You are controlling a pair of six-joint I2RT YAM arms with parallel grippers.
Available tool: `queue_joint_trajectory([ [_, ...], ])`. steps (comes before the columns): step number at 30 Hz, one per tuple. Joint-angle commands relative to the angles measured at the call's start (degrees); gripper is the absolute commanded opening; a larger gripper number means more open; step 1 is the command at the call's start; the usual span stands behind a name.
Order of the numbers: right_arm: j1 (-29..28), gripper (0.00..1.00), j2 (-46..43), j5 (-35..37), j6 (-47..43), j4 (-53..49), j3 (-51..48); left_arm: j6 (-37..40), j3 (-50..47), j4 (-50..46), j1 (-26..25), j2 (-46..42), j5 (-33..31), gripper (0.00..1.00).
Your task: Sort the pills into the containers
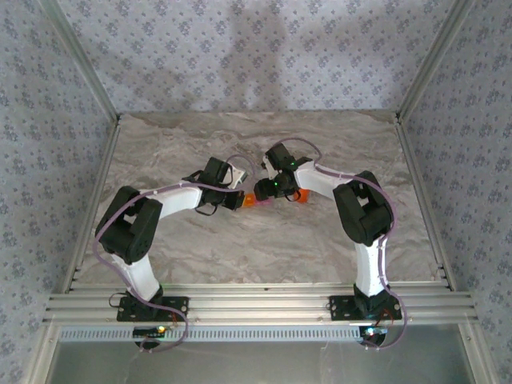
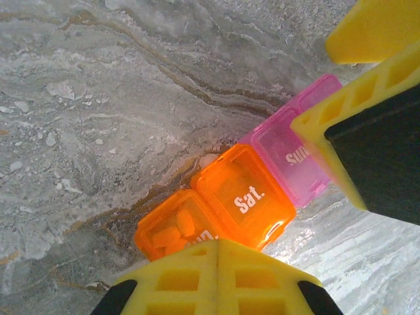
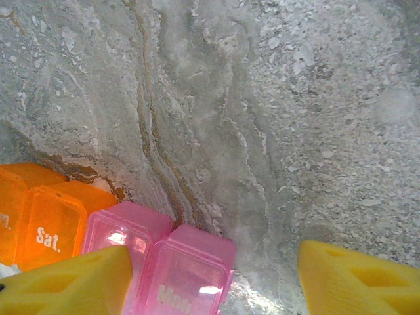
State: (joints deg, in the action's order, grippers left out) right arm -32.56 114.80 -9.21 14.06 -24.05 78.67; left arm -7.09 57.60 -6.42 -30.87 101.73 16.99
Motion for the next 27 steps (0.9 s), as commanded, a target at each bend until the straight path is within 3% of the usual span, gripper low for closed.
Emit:
queue_joint_trajectory([
  [1, -0.57, 0.69, 2.82, 1.66, -0.99, -3.06, -0.45, -0.49, -1.35, 0.08, -0.35, 1.62, 0.03, 0.0],
  [27, -0.57, 0.69, 3.76, 1.65, -1.01, -3.03, -0.18, 2.07, 2.41, -10.49, -1.18, -0.09, -2.1, 0.0],
])
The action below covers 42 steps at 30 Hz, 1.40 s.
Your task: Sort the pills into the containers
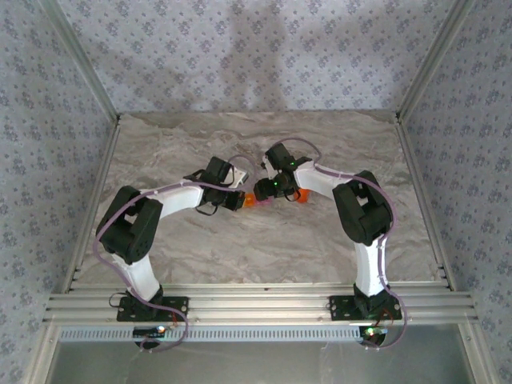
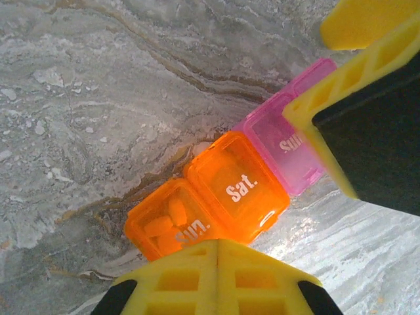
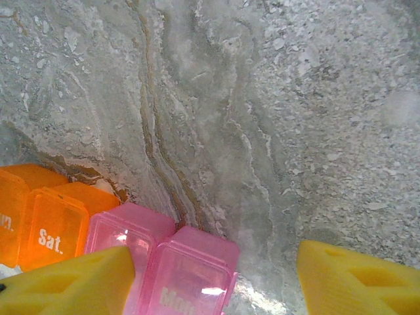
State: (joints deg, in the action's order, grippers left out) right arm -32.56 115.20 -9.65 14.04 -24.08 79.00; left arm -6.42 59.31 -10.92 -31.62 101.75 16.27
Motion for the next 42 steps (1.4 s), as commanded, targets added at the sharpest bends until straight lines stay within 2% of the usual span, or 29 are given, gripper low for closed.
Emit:
queue_joint_trajectory([
  [1, -0.54, 0.69, 3.37, 2.04, -0.95, -3.07, -0.51, 1.45, 0.83, -6.28, -0.41, 0.06, -1.56, 0.0],
  [21, -0.53, 0.68, 3.37, 1.88, -1.08, -3.36, -0.48, 2.45, 2.53, -8.34, -0.97, 5.82, -4.6, 0.0],
  [30, -0.5, 0.68, 3.46, 1.95, -1.04, -3.35, -0.41, 3.85, 5.24, -13.53, -1.96, 5.71, -8.34, 0.0],
  [42, -0.56, 0.68, 3.63, 2.0, -1.05, -3.32, -0.38, 4.55, 6.46, -16.95, -2.51, 4.16, -9.49, 0.0],
])
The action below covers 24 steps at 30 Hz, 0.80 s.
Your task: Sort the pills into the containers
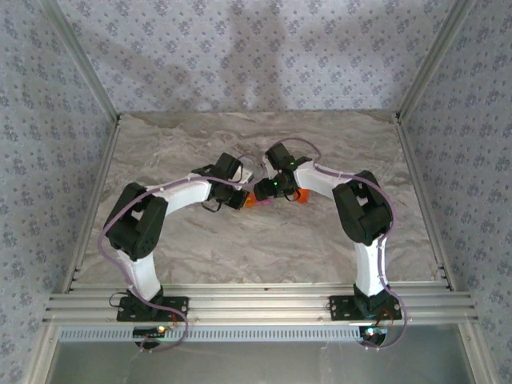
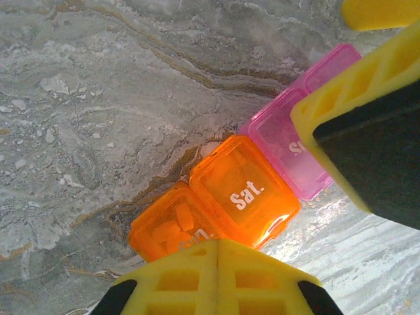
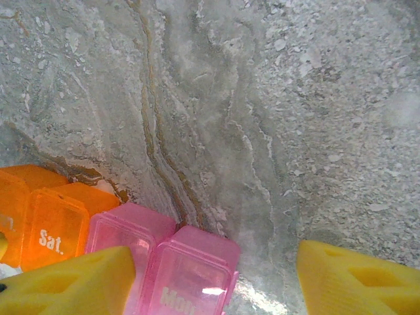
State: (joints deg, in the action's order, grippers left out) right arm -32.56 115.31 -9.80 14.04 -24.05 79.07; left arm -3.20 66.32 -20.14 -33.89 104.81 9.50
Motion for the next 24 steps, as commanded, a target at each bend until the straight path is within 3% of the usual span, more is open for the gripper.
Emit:
queue_joint_trajectory([
  [1, -0.5, 0.68, 3.61, 2.16, -1.08, -3.34, -0.41, 1.37, -0.63, -7.84, -0.23, 1.01, -2.93, 0.0],
  [24, -0.5, 0.68, 3.61, 2.0, -1.11, -3.41, -0.41, 2.79, 2.29, -13.99, -1.22, 6.03, -6.52, 0.0],
])
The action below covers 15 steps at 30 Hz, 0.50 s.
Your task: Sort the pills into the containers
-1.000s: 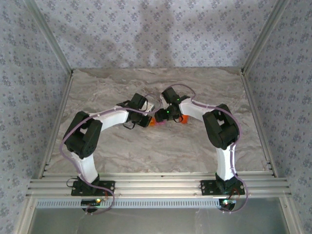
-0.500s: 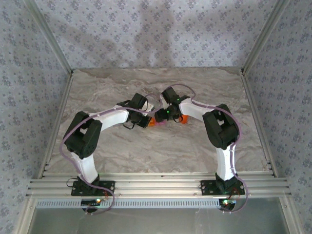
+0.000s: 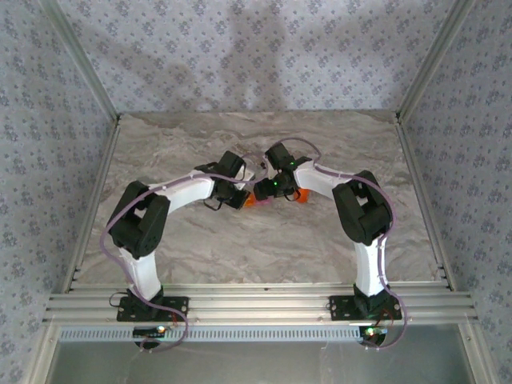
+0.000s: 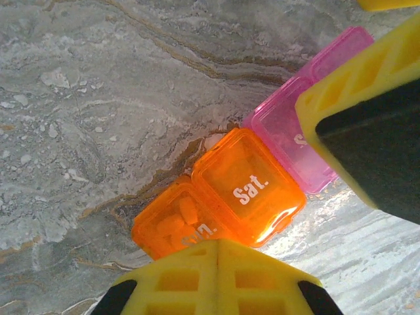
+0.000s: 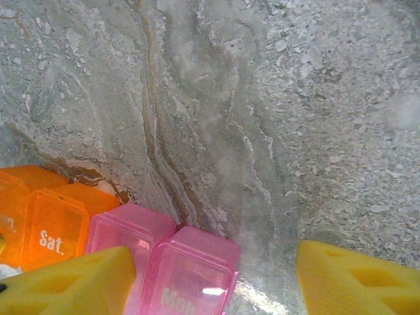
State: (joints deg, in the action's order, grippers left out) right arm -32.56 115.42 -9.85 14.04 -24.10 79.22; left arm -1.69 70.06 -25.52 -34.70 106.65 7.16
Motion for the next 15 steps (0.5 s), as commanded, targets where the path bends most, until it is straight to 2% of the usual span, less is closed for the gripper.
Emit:
queue_joint_trajectory([
  [1, -0.53, 0.68, 3.5, 2.03, -1.08, -3.36, -0.59, 1.3, -1.42, -8.88, -0.57, 4.43, -4.48, 0.0],
  [15, -0.41, 0.68, 3.32, 1.62, -1.17, -3.68, -0.39, 0.09, -0.97, -7.31, -1.14, 5.63, -3.82, 0.0],
])
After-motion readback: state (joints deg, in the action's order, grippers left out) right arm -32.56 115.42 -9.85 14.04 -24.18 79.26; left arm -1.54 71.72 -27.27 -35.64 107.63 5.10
